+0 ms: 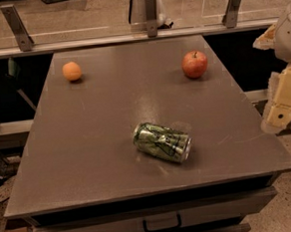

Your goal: Move apple near orange

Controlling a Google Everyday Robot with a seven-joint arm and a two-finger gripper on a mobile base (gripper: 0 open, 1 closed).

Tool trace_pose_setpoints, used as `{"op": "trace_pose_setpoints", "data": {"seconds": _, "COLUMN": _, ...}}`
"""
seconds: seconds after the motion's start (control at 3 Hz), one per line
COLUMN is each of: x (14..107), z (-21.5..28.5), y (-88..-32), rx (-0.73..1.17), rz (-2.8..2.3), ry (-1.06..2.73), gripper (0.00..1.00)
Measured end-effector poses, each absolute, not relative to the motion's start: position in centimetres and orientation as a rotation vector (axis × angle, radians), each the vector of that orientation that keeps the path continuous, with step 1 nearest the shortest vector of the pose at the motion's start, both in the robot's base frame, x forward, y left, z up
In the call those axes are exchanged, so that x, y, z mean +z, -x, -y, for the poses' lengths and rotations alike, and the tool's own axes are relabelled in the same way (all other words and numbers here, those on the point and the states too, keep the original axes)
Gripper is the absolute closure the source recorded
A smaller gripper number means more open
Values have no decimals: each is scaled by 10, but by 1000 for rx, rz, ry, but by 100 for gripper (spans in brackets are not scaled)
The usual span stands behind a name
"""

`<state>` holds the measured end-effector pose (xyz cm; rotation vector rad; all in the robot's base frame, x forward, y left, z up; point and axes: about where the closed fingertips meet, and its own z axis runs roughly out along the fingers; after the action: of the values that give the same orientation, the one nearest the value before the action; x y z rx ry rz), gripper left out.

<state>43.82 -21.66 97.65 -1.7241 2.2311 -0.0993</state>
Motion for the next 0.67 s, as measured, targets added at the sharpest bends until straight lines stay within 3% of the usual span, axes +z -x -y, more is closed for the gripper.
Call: {"op": "trace_pose_setpoints", "data": {"seconds": 0.67, "x": 972, "z": 216, "y": -466, "rx": -73, "rz": -2203, "ry": 1674, "gripper": 0}}
